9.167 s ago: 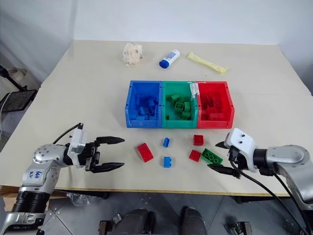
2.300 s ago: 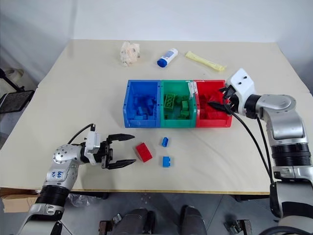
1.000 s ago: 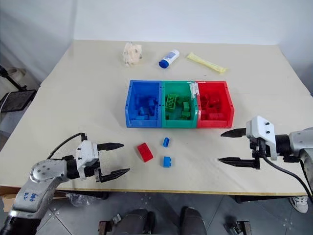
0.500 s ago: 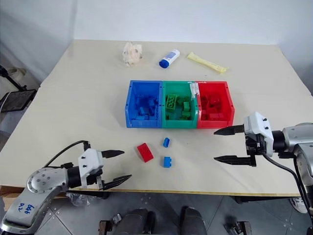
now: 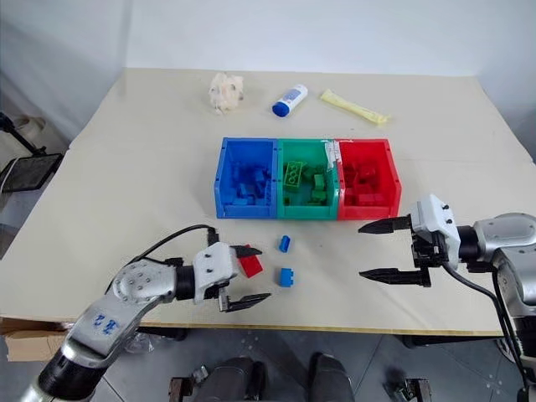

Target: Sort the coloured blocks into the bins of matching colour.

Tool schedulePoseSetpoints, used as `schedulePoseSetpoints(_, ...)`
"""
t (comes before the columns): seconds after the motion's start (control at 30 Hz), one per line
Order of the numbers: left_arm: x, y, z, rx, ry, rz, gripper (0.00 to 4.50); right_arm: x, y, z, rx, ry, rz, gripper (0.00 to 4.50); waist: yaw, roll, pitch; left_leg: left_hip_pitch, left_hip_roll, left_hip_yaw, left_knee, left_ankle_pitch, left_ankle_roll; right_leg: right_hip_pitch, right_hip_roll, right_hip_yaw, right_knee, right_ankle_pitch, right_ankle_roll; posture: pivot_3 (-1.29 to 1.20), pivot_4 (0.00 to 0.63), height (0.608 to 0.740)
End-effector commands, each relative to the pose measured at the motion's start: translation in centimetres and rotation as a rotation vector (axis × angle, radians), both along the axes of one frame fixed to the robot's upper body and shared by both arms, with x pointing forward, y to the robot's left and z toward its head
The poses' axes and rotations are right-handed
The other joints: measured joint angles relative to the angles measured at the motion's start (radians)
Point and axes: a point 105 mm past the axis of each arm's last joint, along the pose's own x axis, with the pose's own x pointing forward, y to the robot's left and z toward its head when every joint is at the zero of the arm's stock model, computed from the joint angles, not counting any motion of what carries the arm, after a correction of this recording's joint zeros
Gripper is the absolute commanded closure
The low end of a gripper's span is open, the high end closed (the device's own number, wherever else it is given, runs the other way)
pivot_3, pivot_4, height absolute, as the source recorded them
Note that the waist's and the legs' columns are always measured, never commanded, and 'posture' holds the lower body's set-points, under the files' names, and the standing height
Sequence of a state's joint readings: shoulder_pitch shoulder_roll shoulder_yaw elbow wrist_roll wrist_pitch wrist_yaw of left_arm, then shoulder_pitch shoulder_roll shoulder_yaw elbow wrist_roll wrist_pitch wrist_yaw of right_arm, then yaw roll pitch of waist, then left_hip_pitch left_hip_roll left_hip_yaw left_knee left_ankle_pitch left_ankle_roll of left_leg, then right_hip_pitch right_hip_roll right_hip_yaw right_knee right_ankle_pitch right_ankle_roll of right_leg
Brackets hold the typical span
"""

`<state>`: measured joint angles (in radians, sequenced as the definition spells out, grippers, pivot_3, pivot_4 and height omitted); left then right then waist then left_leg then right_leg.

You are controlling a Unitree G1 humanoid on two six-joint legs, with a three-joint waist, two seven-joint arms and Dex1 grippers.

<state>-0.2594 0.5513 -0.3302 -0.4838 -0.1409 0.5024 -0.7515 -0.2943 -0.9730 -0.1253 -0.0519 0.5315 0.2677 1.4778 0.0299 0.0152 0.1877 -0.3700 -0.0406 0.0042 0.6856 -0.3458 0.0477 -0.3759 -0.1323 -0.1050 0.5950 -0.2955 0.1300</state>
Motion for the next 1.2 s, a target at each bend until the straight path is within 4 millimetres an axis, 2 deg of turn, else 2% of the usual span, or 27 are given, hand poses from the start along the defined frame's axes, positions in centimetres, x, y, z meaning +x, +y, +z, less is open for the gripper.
schedulePoseSetpoints(0.03, -0.4, -2.0, 0.4, -0.013, -0.045, -0.069, 0.0, -0.7, 0.5, 0.7, 0.021, -0.024, 0.028, 0.02, 0.0, 0.0, 0.0, 0.0, 0.0, 0.0, 0.0, 0.0, 0.0, 0.0, 0.0, 0.0, 0.0, 0.0, 0.0, 0.0, 0.15, 0.74)
schedulePoseSetpoints(0.23, -0.4, -3.7, 0.2, 0.0, -0.043, -0.113, 0.0, -1.0, 0.7, 0.5, 0.031, -0.023, 0.005, 0.02, 0.0, 0.0, 0.0, 0.0, 0.0, 0.0, 0.0, 0.0, 0.0, 0.0, 0.0, 0.0, 0.0, 0.0, 0.0, 0.0, 0.15, 0.74)
schedulePoseSetpoints(0.57, 0.8, -4.2, -0.9, 0.103, -0.07, -0.119, 0.0, -1.4, 0.5, 0.2, 0.03, -0.027, -0.047, 0.02, 0.005, 0.0, 0.0, 0.0, 0.0, 0.0, 0.001, 0.0, 0.0, 0.0, 0.0, 0.0, 0.0, 0.0, 0.0, 0.0, 0.15, 0.74)
schedulePoseSetpoints(0.93, 0.9, -5.2, -2.2, 0.139, -0.046, -0.143, 0.0, -1.6, 0.3, 0.0, 0.023, -0.033, -0.078, 0.02, 0.016, 0.0, 0.0, 0.0, 0.0, 0.0, 0.002, 0.0, 0.0, 0.0, 0.0, 0.0, 0.001, 0.0, 0.0, 0.0, 0.15, 0.74)
schedulePoseSetpoints(0.97, 1.1, -5.1, -2.3, 0.145, -0.053, -0.131, 0.4, -1.6, 0.3, 0.0, 0.022, -0.034, -0.08, 0.0, 0.018, 0.0, 0.0, 0.0, 0.0, 0.0, 0.002, 0.0, 0.0, 0.0, 0.001, 0.0, 0.001, 0.0, 0.0, 0.0, 0.15, 0.74)
schedulePoseSetpoints(1.0, 1.2, -5.0, -2.5, 0.156, -0.061, -0.129, 0.57, -1.7, 0.3, 0.0, 0.022, -0.034, -0.082, 0.0, 0.019, 0.0, 0.0, 0.0, 0.0, 0.0, 0.002, 0.0, 0.001, 0.0, 0.001, 0.0, 0.001, 0.0, 0.0, 0.0, 0.15, 0.74)
schedulePoseSetpoints(1.2, 1.8, -4.6, -2.9, 0.169, -0.07, -0.11, 2.43, -1.6, 0.0, 0.0, 0.019, -0.038, -0.097, 0.0, 0.02, 0.0, 0.0, 0.0, 0.0, 0.0, 0.003, 0.0, 0.0, 0.001, 0.0, 0.0, 0.001, 0.0, 0.0, 0.0, 0.15, 0.74)
